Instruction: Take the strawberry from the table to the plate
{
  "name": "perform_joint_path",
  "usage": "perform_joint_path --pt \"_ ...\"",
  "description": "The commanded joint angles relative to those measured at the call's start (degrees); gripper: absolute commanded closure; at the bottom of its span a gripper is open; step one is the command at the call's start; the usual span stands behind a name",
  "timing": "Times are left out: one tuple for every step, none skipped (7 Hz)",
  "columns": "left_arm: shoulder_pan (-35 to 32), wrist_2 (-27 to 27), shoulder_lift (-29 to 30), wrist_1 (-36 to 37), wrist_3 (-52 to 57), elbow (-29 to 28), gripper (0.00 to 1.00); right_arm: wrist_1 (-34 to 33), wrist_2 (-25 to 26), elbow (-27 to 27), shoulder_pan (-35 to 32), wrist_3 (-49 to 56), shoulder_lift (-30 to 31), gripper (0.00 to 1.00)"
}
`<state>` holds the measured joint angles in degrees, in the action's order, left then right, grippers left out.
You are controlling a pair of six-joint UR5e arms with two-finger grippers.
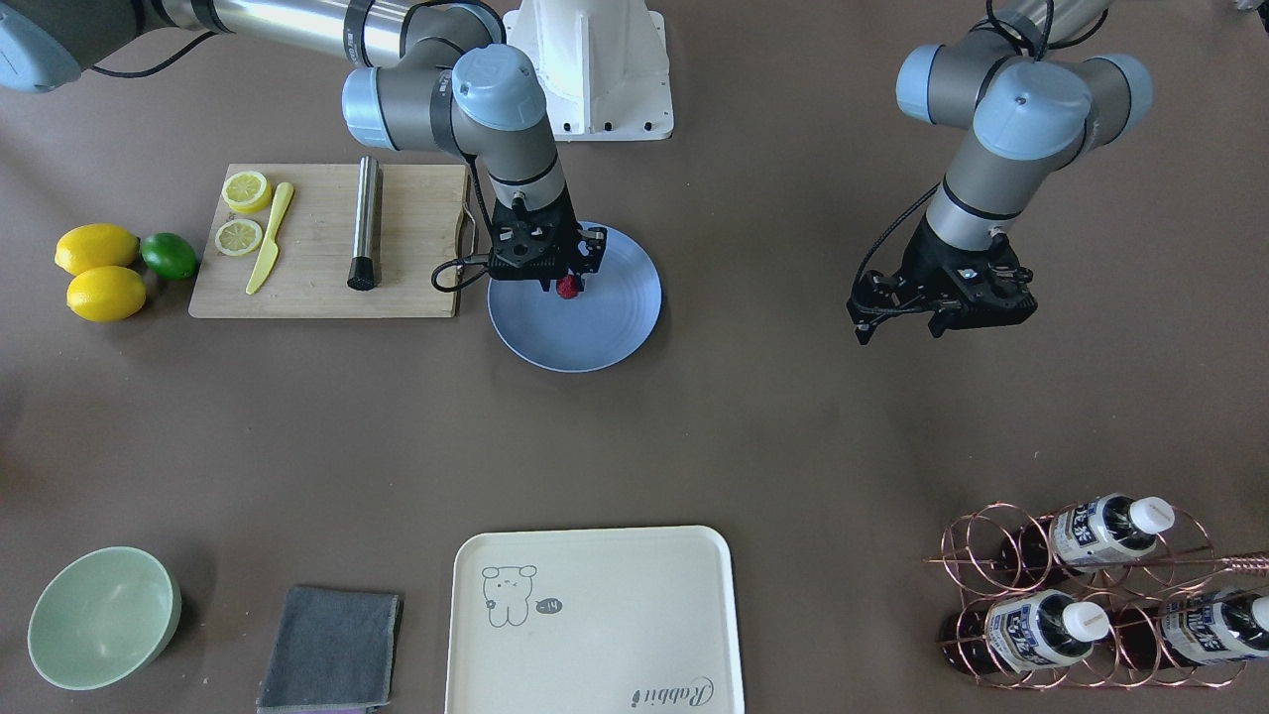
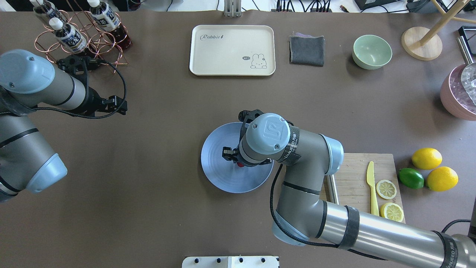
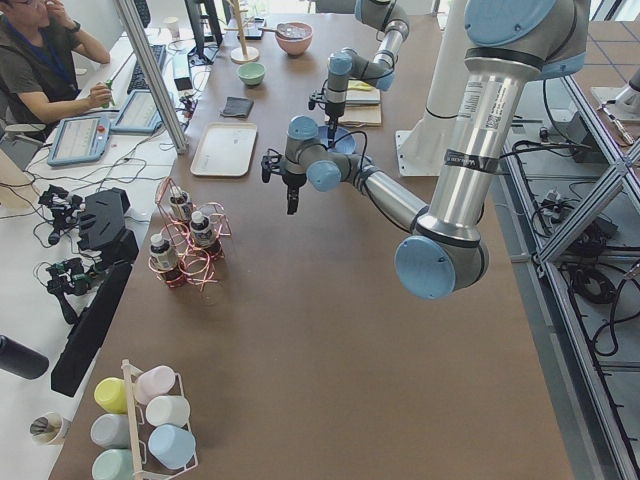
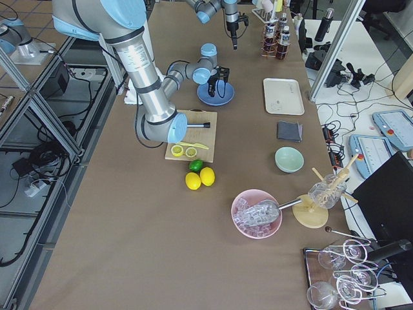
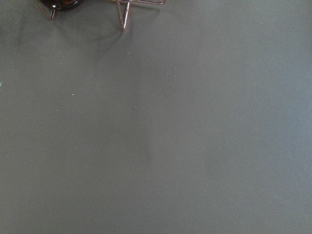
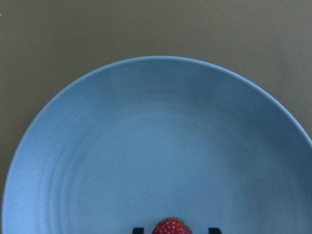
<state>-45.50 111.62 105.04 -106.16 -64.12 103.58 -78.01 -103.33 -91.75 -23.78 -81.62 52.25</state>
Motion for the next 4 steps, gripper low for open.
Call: perform_joint_path --pt "-0.72 0.52 -0.27 0.08 0.31 0.39 0.03 -0.82 -4.12 -2.45 -5.27 0.41 1.18 0.0" --pt "-3.69 5.66 -1.32 0.43 1.36 0.48 0.03 -0.83 -13.03 -5.69 -13.4 5.55 5.71 0.0" --pt "-7.9 7.72 -2.28 0.87 7.55 0.74 0.03 -0.83 -19.21 -8.86 -21.14 14.65 11.76 0.0" --pt "-10.72 8.26 -6.38 1.39 15.0 2.05 0.03 -0.92 -23.54 -9.58 -28.09 24.57 16.95 0.0"
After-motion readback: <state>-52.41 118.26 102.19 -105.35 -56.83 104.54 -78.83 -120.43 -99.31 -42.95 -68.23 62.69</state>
